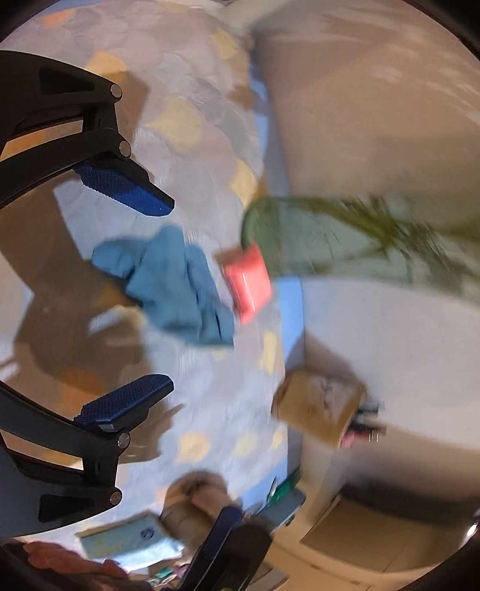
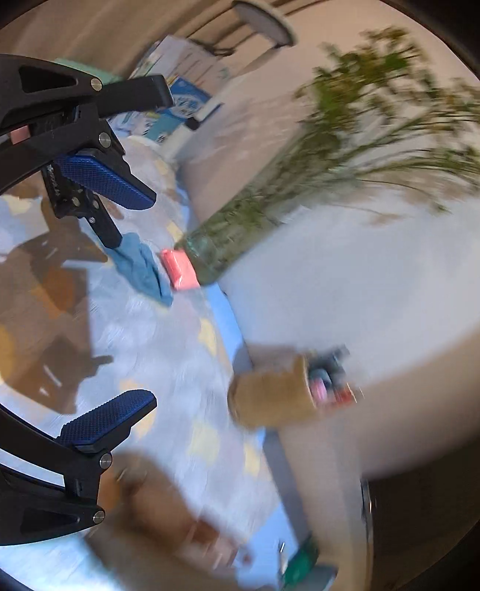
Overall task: Organize soft objects
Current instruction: 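Move both open tools back over the bed, then grasp the blue cloth with the left tool while the right tool grasps the pink clay bag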
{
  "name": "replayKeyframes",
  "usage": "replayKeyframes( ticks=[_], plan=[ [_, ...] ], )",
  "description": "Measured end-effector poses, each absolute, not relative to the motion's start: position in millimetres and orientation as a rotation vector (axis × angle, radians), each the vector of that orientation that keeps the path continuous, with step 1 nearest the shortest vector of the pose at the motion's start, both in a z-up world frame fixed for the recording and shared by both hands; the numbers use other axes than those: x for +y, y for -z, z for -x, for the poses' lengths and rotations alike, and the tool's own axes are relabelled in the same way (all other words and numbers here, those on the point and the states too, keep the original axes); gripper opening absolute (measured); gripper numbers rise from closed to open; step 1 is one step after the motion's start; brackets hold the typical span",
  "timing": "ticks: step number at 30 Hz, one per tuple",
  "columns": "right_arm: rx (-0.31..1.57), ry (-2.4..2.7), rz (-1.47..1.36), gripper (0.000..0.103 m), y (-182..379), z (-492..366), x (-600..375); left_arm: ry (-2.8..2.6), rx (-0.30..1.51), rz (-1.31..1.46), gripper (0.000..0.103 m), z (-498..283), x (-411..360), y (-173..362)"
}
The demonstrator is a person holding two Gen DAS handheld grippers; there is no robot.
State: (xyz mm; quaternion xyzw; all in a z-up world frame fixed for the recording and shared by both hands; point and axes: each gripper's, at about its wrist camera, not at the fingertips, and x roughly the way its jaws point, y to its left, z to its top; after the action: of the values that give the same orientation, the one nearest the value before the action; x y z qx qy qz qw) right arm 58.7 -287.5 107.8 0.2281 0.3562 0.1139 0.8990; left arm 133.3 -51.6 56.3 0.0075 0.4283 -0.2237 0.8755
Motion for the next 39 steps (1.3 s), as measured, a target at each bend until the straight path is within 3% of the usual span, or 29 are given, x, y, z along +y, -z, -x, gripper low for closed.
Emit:
replayKeyframes(
  ticks=[7,11,21,22,23,24,26,39],
  plan=[
    [0.832,-0.393,-0.297,0.098,-54,-147,-223,0.501,0.944,-0.06,0.087,-154,-55,-19],
    [0.881,-0.46,-0.215,0.098,-22,-182,-201,0.51,0.915,-0.117,0.102,-152,-66,-14],
    [0.881,-0.503,-0.152,0.098,9,-205,-183,0.464,0.917,-0.199,0.102,-152,-79,-8],
    [0.874,-0.514,-0.149,0.093,9,-204,-182,0.47,0.903,-0.188,0.077,-150,-77,-10],
    [0.868,-0.517,-0.144,0.085,9,-203,-180,0.487,0.873,-0.172,0.035,-147,-75,-15],
    [0.86,-0.506,-0.133,0.058,9,-202,-178,0.513,0.862,-0.16,0.028,-145,-74,-17],
    [0.855,-0.508,-0.135,0.054,8,-201,-178,0.522,0.857,-0.153,0.017,-143,-73,-17],
    [0.66,-0.533,-0.44,0.054,4,-184,-237,0.458,0.805,-0.076,0.015,-131,-46,-23]
  ],
)
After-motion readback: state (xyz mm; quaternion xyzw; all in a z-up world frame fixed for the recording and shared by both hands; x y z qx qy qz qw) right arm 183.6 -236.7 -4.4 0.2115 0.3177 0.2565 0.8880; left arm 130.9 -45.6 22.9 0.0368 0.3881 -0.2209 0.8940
